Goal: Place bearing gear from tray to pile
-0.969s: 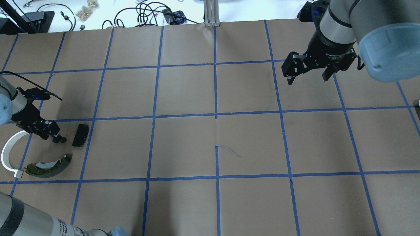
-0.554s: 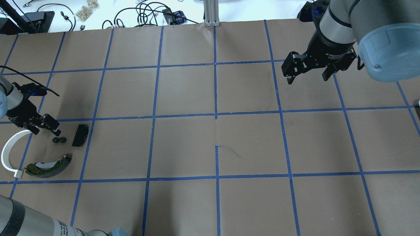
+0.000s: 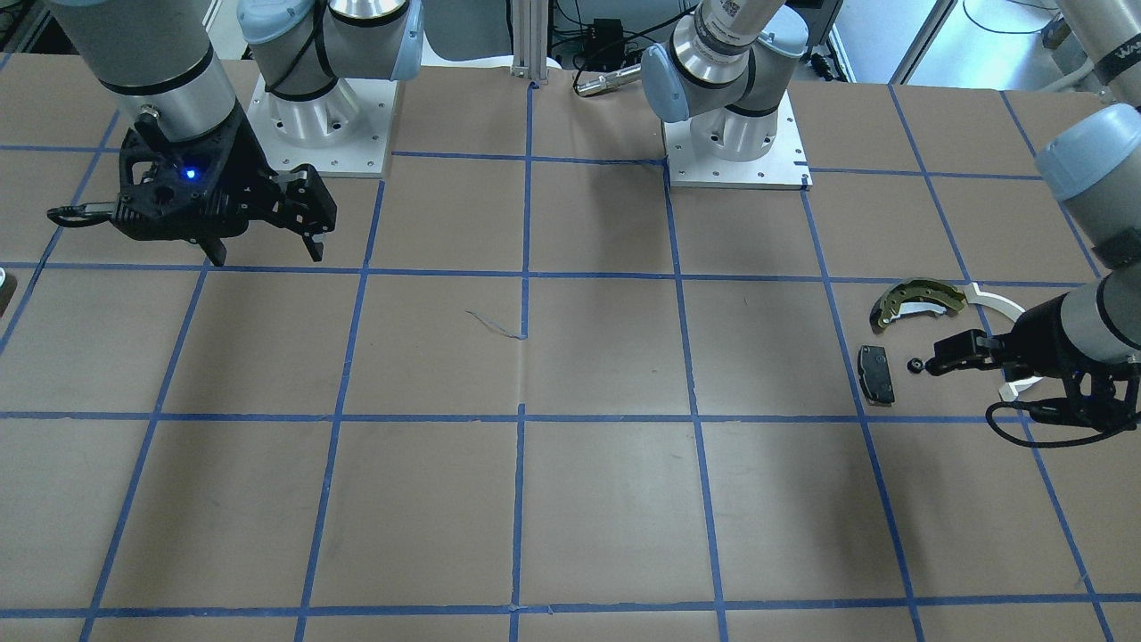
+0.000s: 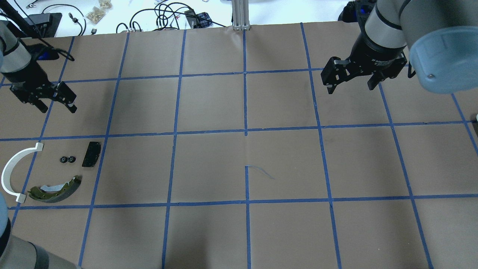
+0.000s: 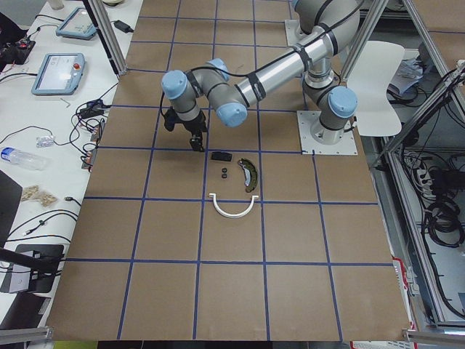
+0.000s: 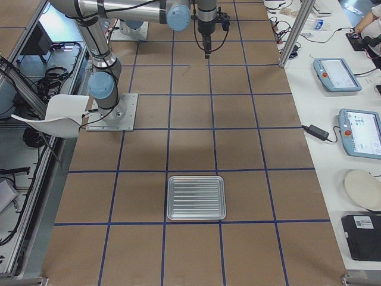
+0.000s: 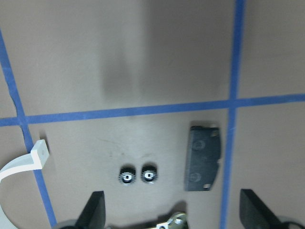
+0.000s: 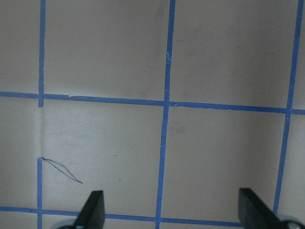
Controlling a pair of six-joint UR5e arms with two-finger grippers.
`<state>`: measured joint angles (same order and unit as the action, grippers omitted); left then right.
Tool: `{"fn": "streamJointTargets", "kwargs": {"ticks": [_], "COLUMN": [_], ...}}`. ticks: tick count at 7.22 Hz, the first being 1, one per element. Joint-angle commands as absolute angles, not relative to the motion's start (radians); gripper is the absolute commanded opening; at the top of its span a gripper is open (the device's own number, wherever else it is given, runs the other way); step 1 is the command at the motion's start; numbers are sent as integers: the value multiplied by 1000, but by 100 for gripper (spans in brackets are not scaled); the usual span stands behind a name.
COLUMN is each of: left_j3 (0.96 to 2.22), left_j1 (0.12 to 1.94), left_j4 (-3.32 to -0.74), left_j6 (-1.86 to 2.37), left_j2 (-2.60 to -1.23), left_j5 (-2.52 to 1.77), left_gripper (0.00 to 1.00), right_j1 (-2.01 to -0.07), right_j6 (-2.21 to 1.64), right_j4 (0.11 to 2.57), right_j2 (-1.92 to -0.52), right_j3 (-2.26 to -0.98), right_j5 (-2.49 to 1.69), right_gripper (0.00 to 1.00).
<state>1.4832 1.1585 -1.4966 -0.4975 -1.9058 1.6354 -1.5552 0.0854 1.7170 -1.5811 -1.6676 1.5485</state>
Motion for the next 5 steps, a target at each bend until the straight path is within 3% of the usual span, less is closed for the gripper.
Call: {"fn": "streamJointTargets", "kwargs": {"ticks": [1, 5], "left_j3": [1375, 1390], "left_j1": [1325, 1582], "left_j4": [-1626, -1667], "left_j6": [-349, -181], "left_j2": [-1837, -1711], "left_j5": [1597, 1480], "left_gripper": [100, 100], "right_j1": [-1555, -1554], "right_j6": [86, 84], "right_j4": [1718, 1718], "right_j2": [-1579, -1583], "right_j3": [-1672, -1664], "right_j5": [1548, 1549], "right_gripper": [100, 100]}}
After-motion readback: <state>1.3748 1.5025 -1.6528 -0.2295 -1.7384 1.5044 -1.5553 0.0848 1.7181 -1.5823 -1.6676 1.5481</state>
